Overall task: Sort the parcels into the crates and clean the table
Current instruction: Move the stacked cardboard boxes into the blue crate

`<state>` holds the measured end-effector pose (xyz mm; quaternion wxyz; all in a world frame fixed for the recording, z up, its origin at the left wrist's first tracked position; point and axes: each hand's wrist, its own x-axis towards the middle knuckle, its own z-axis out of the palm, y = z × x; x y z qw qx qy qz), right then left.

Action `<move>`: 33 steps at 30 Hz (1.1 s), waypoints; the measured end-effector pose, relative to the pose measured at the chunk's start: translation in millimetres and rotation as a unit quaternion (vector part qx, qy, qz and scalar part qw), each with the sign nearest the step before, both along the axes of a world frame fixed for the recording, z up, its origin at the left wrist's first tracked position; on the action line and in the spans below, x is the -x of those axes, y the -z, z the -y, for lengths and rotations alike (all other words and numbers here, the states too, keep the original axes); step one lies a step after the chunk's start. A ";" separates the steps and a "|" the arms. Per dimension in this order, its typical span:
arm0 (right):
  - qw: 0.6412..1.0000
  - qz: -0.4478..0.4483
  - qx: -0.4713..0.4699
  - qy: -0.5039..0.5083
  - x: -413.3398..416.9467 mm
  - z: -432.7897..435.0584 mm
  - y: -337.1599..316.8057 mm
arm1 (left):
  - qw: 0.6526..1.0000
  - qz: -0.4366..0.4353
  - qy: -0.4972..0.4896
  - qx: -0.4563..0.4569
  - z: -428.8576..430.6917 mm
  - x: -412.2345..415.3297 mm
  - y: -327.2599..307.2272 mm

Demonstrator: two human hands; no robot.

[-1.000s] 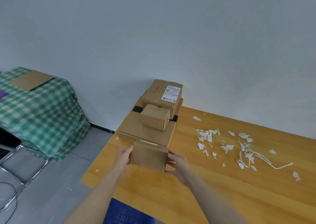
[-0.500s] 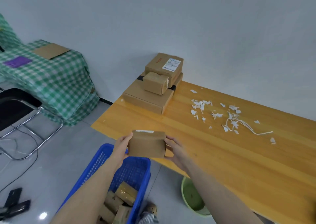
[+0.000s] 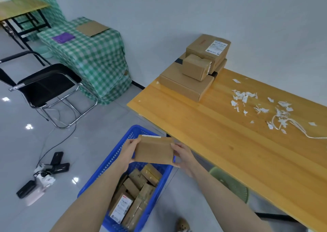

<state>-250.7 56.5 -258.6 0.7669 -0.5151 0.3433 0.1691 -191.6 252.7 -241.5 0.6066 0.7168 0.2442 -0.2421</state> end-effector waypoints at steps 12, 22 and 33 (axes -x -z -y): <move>0.998 -0.042 0.045 0.025 -16.9 -104.3 28.6 | 0.986 -0.031 0.159 -0.048 -102.1 -45.6 24.6; 0.991 -0.039 0.083 0.094 -22.7 -230.9 99.6 | 0.914 -0.094 0.383 -0.098 -217.7 -72.4 84.7; 0.998 -0.066 -0.018 -0.012 -27.3 -295.9 182.0 | 0.896 -0.070 0.384 -0.212 -263.2 -12.5 198.4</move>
